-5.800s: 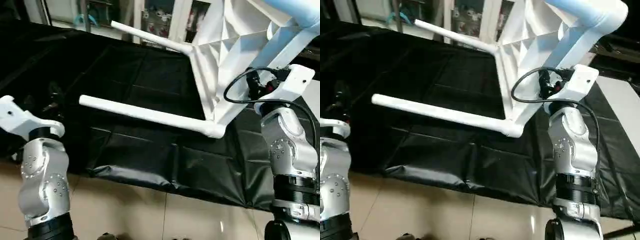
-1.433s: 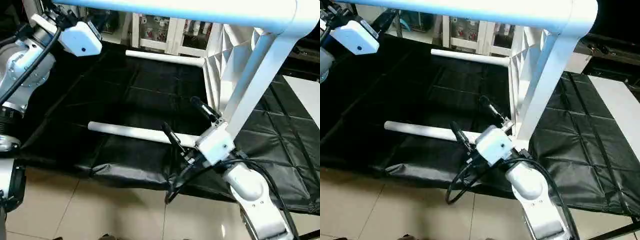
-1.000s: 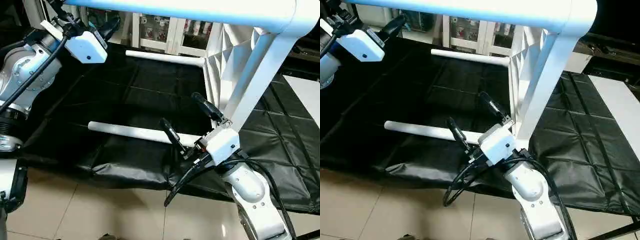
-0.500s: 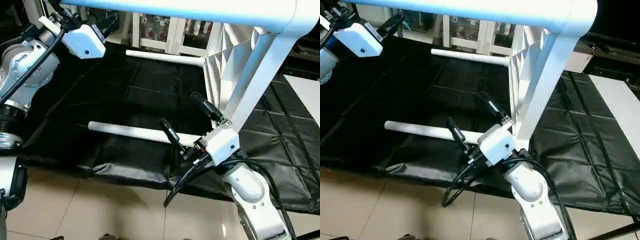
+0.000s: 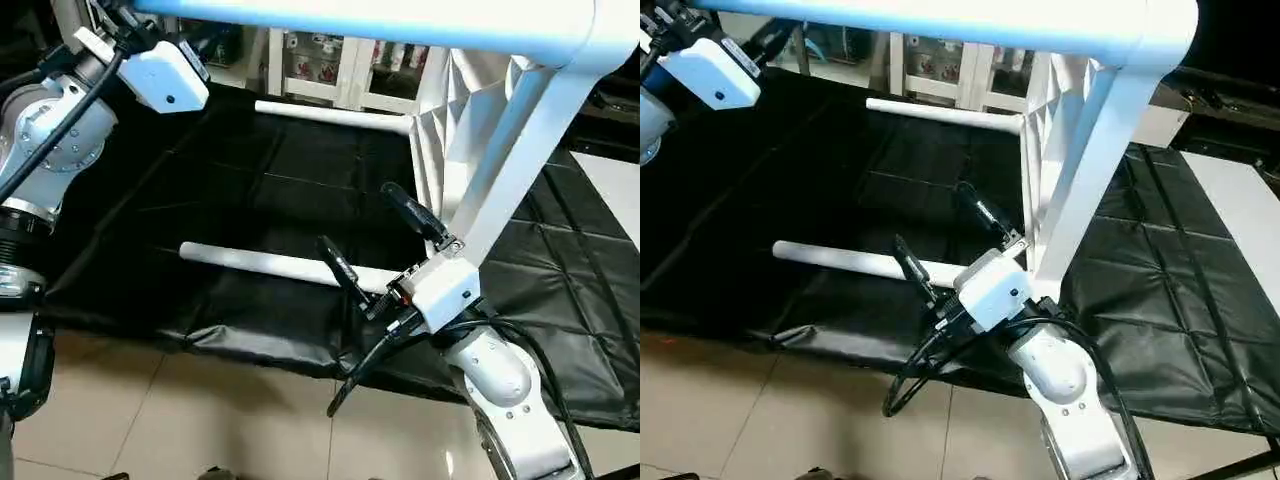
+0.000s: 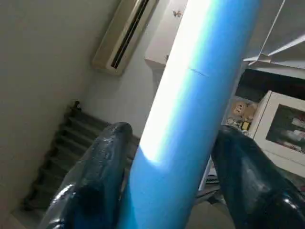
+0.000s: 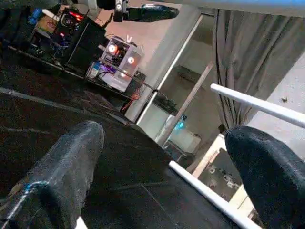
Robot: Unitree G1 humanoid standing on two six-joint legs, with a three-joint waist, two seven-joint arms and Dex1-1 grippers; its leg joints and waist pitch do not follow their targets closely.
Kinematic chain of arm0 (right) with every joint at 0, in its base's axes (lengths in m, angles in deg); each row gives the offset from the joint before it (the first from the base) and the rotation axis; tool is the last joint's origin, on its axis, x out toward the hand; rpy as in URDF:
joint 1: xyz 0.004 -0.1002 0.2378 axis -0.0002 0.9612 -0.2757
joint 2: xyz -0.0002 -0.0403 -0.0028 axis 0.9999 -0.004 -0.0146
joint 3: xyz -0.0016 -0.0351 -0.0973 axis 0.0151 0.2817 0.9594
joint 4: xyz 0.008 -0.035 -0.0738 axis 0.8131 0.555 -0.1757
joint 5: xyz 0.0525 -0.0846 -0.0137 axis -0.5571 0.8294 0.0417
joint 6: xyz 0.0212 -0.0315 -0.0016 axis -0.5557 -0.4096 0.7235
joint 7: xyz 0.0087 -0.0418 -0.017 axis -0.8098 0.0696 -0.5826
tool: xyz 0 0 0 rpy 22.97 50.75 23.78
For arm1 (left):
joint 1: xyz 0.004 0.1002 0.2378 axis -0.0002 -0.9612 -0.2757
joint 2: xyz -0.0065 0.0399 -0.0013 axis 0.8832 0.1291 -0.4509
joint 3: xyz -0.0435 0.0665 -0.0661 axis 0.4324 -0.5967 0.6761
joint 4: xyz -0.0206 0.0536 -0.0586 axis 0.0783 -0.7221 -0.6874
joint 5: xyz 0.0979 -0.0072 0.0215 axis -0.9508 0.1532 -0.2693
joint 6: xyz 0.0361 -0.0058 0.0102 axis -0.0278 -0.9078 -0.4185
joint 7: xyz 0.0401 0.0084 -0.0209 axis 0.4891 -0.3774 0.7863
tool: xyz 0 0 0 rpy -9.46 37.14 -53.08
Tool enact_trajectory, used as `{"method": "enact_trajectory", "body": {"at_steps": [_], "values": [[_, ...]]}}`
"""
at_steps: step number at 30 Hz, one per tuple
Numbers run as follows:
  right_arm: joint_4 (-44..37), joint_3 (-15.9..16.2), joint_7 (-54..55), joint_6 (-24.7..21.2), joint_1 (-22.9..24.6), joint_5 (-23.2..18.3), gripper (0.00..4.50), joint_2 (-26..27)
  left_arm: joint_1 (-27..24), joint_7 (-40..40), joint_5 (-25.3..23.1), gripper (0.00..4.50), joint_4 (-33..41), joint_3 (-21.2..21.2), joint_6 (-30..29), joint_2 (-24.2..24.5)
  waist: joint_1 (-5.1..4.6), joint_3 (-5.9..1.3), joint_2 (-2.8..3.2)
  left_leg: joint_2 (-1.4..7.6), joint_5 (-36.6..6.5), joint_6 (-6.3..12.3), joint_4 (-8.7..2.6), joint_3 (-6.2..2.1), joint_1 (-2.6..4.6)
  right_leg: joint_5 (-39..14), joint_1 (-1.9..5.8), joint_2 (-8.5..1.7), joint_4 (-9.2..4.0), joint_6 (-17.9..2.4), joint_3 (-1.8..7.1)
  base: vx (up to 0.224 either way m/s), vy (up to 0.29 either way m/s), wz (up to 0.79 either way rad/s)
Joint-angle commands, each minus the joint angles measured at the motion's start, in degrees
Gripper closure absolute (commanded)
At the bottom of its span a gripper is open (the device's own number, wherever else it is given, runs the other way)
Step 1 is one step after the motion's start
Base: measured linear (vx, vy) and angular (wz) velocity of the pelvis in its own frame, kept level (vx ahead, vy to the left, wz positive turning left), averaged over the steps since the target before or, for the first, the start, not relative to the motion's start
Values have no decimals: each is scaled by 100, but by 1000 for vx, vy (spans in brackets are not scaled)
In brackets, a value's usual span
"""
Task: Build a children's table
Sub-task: Flip table
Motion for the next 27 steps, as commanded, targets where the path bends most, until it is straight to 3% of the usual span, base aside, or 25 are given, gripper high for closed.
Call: {"method": "enact_trajectory", "body": {"at_steps": [1,9,17,27], "values": [[-57,-76,-13,-28,36,41,0,-36,-11,-104,13,188,73,-101,5,-30,-1,-370,236,25,-2231,-320,-488,-12,162,-1178,207,-89,-303,-824,64,0,0,0],[-77,-109,-43,65,38,-90,0,-12,-37,-191,108,241,140,-103,-57,-35,43,-378,241,27,-2147,-334,-483,-7,165,-1105,211,-91,-292,-811,67,0,0,0],[-67,-104,-23,55,49,-58,0,-10,-55,-341,439,252,107,46,-296,-155,55,-380,248,20,-2101,-336,-479,3,167,-1125,214,-93,-292,-843,70,0,0,0],[-40,-85,-19,14,59,-19,0,-16,-251,-641,1791,252,312,762,-1282,-619,98,-360,210,5,-2102,-213,-466,23,133,-1674,209,-112,-337,-785,90,0,0,0]]}}
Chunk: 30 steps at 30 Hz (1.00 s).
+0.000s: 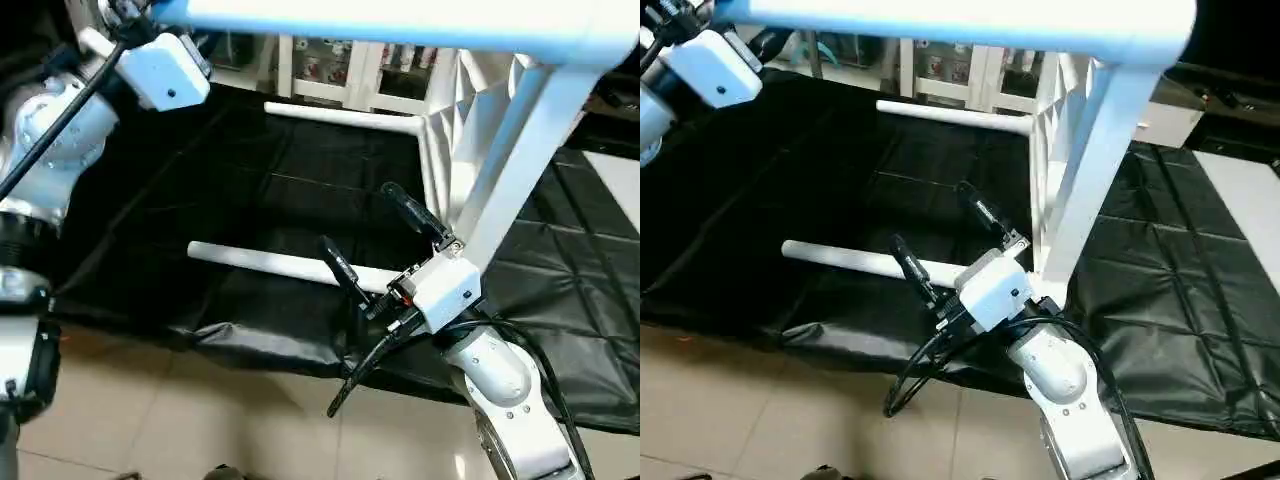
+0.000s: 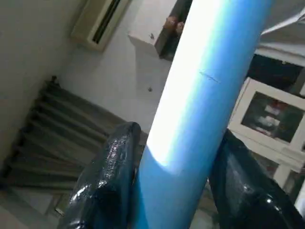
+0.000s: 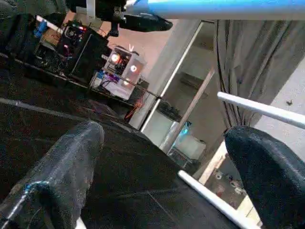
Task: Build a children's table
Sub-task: Flip table
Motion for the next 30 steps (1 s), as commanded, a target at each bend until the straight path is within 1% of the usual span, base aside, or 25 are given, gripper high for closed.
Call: {"method": "enact_trajectory", "body": {"at_steps": [1,2,3,4,6,8,9,10,13,14,15,16,17,18,20,21,24,27,28,30], "values": [[-34,-74,-27,-21,73,2,0,-28,-31,229,1265,252,83,684,-537,-394,-18,-357,44,16,-2044,-210,-471,19,115,-1637,223,-109,-385,-812,92,0,0,0],[-29,-54,-53,-59,90,-5,0,-40,-40,234,1377,252,139,763,-646,-431,-9,-351,41,14,-2039,-203,-467,25,117,-1673,212,-103,-395,-793,90,0,0,0],[-10,-11,-110,-133,112,-18,0,-65,-47,247,1444,252,184,819,-738,-450,-7,-352,50,17,-2035,-208,-470,22,117,-1670,219,-104,-385,-796,90,0,0,0],[7,30,-159,-234,147,-48,0,-77,-54,266,1520,252,235,881,-828,-474,0,-347,36,16,-2005,-188,-473,21,107,-1674,229,-101,-381,-798,85,0,0,0],[18,55,-191,-302,170,-68,0,-83,-65,266,1565,252,286,922,-903,-488,10,-354,55,13,-1972,-180,-471,23,111,-1633,224,-98,-383,-801,85,0,0,0],[53,109,-268,-488,249,-197,0,-70,-72,336,1735,252,393,1095,-1175,-547,13,-353,43,6,-1941,-168,-469,25,105,-1587,226,-94,-378,-802,83,0,0,0],[69,139,-310,-572,283,-252,0,-69,-81,359,1824,252,465,1203,-1376,-585,12,-350,52,7,-1918,-169,-466,27,110,-1550,223,-94,-371,-820,82,0,0,0],[76,153,-327,-588,293,-259,0,-74,-91,386,1876,252,512,1273,-1494,-620,15,-354,56,8,-1840,-167,-463,26,97,-1443,234,-97,-359,-855,81,0,0,0],[83,168,-344,-601,303,-252,0,-87,-107,439,1926,252,580,1377,-1706,-673,29,-371,55,-1,-1669,-145,-445,37,93,-1199,245,-90,-338,-897,76,0,0,0],[68,166,-364,-624,319,-238,0,-83,-134,502,2002,252,689,1493,-1967,-743,26,-369,63,3,-1651,-148,-445,37,96,-1144,245,-87,-332,-920,74,0,0,0],[60,165,-374,-642,324,-237,0,-81,-136,526,2044,252,715,1538,-2064,-771,17,-368,71,7,-1623,-143,-446,32,90,-1061,247,-83,-326,-914,70,0,0,0],[60,165,-374,-642,324,-237,0,-81,-136,526,2044,252,715,1538,-2064,-771,17,-368,71,7,-1623,-143,-446,32,90,-1061,247,-83,-326,-914,70,0,0,0],[32,168,-410,-703,333,-239,0,-89,-133,555,2110,252,755,1611,-2256,-818,18,-365,61,0,-1649,-129,-452,29,74,-1095,265,-79,-340,-892,68,0,0,0],[32,168,-410,-703,333,-239,0,-89,-133,555,2110,252,755,1611,-2256,-818,12,-361,59,2,-1662,-132,-455,26,72,-1112,268,-80,-341,-888,67,0,0,0],[-21,184,-466,-794,331,-262,0,-138,-161,517,2105,252,909,1681,-2572,-893,-13,-357,44,-4,-1671,-127,-449,28,68,-1163,274,-81,-345,-872,69,0,0,0],[-38,193,-471,-813,328,-267,0,-151,-174,503,2106,252,960,1685,-2632,-910,-27,-355,38,-6,-1612,-118,-449,25,55,-1163,288,-89,-348,-868,71,0,0,0],[-68,208,-493,-837,323,-280,0,-181,-222,445,2097,252,1090,1634,-2713,-925,-62,-356,31,-13,-1515,-78,-435,34,48,-1130,287,-82,-353,-859,73,0,0,0],[-69,210,-542,-854,304,-270,0,-208,-288,202,1990,252,1209,1416,-2608,-886,-64,-353,34,-8,-1480,-40,-433,37,55,-1097,279,-74,-354,-868,73,0,0,0],[-68,208,-555,-862,298,-259,0,-218,-305,154,1977,252,1246,1369,-2587,-886,-65,-347,23,-6,-1492,-35,-435,41,60,-1118,272,-73,-359,-868,73,0,0,0],[-73,202,-563,-871,284,-244,0,-232,-351,-64,1901,252,1334,1202,-2552,-857,-60,-341,40,1,-1526,-48,-443,37,68,-1125,265,-74,-358,-885,73,0,0,0]]}}
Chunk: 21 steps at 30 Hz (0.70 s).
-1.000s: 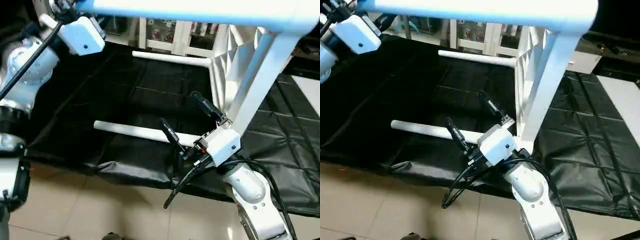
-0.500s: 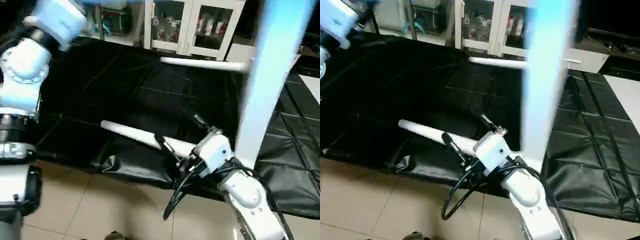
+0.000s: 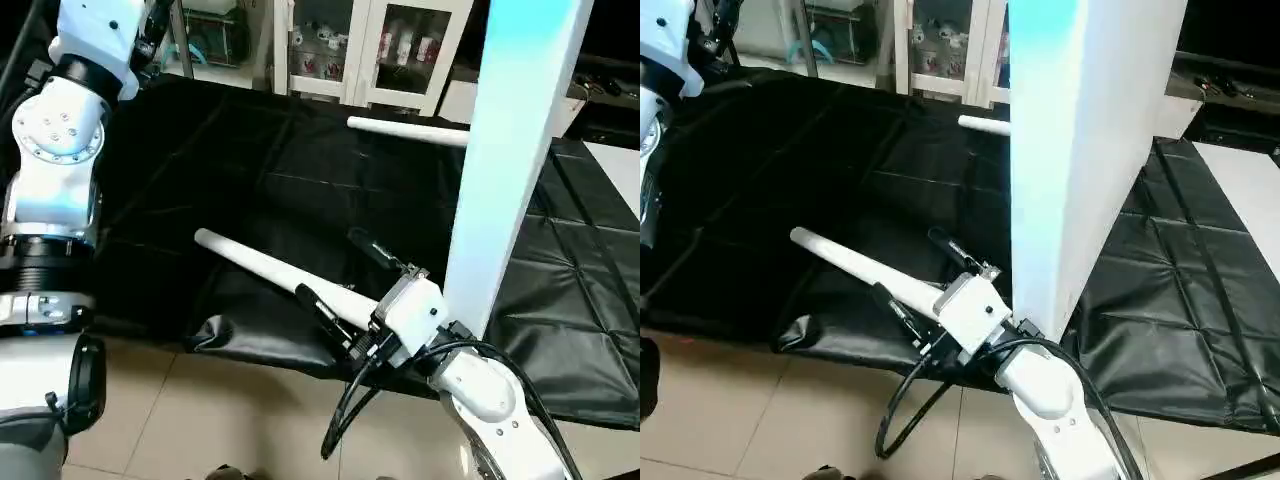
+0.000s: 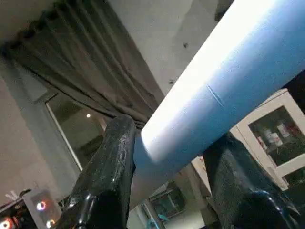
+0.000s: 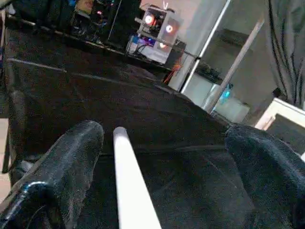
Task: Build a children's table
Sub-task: Flip table
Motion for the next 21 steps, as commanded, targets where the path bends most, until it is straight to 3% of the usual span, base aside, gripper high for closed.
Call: {"method": "enact_trajectory", "body": {"at_steps": [1,3,8,10,11,21], "values": [[-48,-244,-20,-93,-59,8,0,-65,28,-242,598,252,254,61,22,-73,2,-364,46,-2,-1552,-54,-457,32,93,-1116,279,-79,-356,-854,73,0,0,0],[-14,-249,-21,-93,-84,17,0,-117,-54,-403,286,252,337,-198,158,54,14,-364,43,4,-1565,-54,-455,35,102,-1094,278,-84,-353,-859,76,0,0,0],[44,-328,-102,-237,-111,-116,0,-175,-254,-1013,77,252,568,-675,261,148,4,-341,53,8,-1763,-113,-482,29,97,-1386,270,-90,-380,-767,80,0,0,0],[61,-351,-122,-255,-122,-140,0,-189,-291,-1078,54,252,620,-723,241,137,8,-328,71,12,-1896,-143,-493,23,115,-1552,251,-93,-393,-763,83,0,0,0],[73,-365,-131,-259,-130,-147,0,-198,-310,-1103,43,252,650,-739,222,126,2,-332,53,11,-1984,-172,-494,16,113,-1628,258,-93,-398,-748,78,0,0,0],[116,-471,-271,-300,-261,-172,0,-342,-241,-1360,43,255,535,-814,329,164,2,-334,38,2,-2056,-188,-492,10,111,-1755,247,-89,-414,-689,74,0,0,0]]}}
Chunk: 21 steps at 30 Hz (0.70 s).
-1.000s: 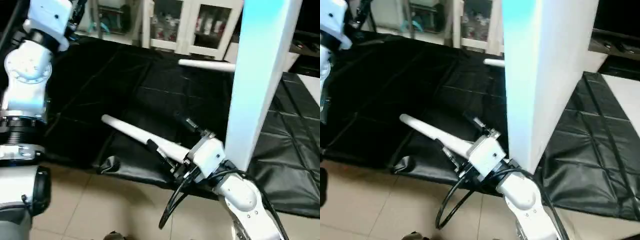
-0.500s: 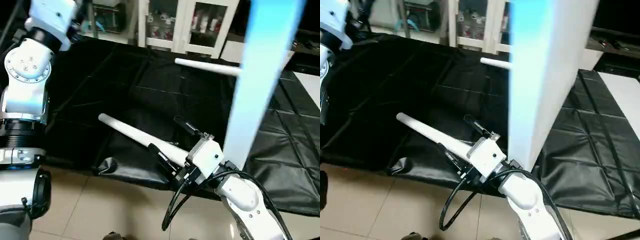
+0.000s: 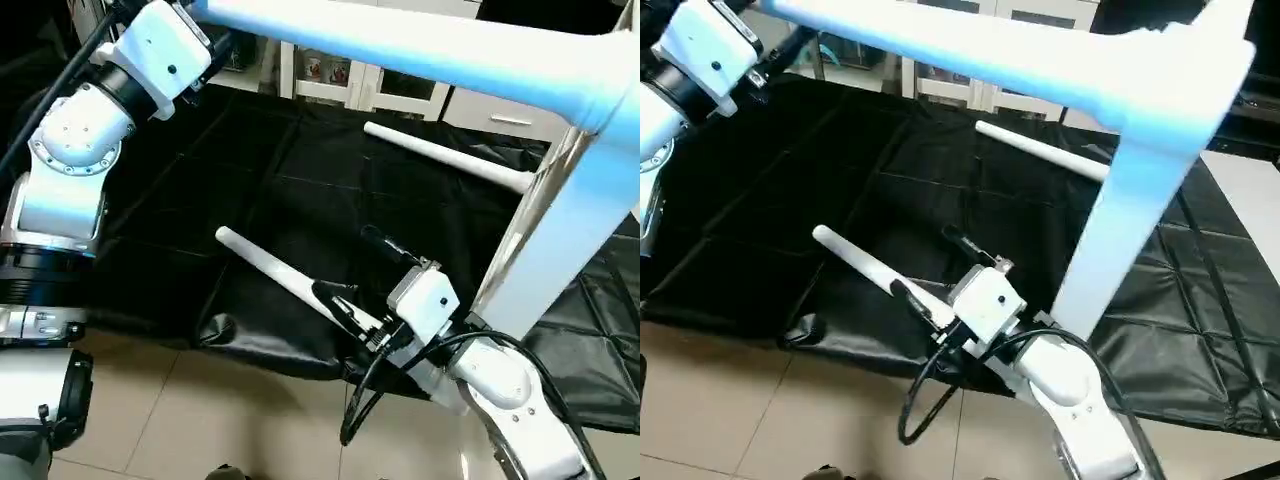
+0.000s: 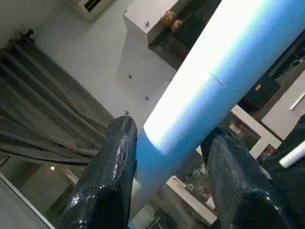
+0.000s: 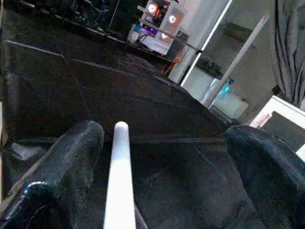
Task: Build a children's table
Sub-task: Flip table
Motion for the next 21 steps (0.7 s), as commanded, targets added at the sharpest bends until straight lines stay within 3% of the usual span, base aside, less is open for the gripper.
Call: {"method": "enact_trajectory", "body": {"at_steps": [1,10,13,16,19,20,21], "values": [[56,-199,-78,-73,-75,-82,0,-42,-34,-312,205,220,-115,-121,-86,-91,-17,-326,52,3,-2056,-187,-493,16,89,-1745,224,-86,-426,-707,75,0,0,0],[32,-89,-84,-193,-62,-228,0,90,-31,-864,636,150,-216,-114,162,-33,-13,-350,67,3,-2069,-209,-498,17,105,-1579,221,-89,-410,-798,75,0,0,0],[-98,4,-274,-467,23,-443,0,105,-98,-1134,733,128,-269,-132,286,60,-17,-353,74,13,-2121,-220,-508,7,101,-1567,227,-85,-402,-805,70,0,0,0],[-272,48,-521,-849,146,-807,0,28,-209,-1708,1336,102,-59,-85,228,47,1,-356,81,14,-2139,-233,-516,10,112,-1489,234,-92,-387,-875,76,0,0,0],[-365,89,-723,-1057,223,-1022,0,-80,-240,-1810,1549,102,-10,9,250,33,15,-353,91,29,-2146,-229,-512,21,120,-1392,225,-92,-383,-946,75,0,0,0],[-424,36,-1018,-1271,235,-1345,0,-246,-237,-1866,1799,102,-26,181,361,-10,20,-347,138,21,-2259,-249,-518,18,117,-1510,229,-88,-400,-888,77,0,0,0],[-424,36,-1018,-1271,235,-1345,0,-246,-237,-1866,1799,102,-26,181,361,-10,27,-351,122,21,-2299,-248,-516,13,123,-1559,236,-93,-399,-882,73,0,0,0]]}}
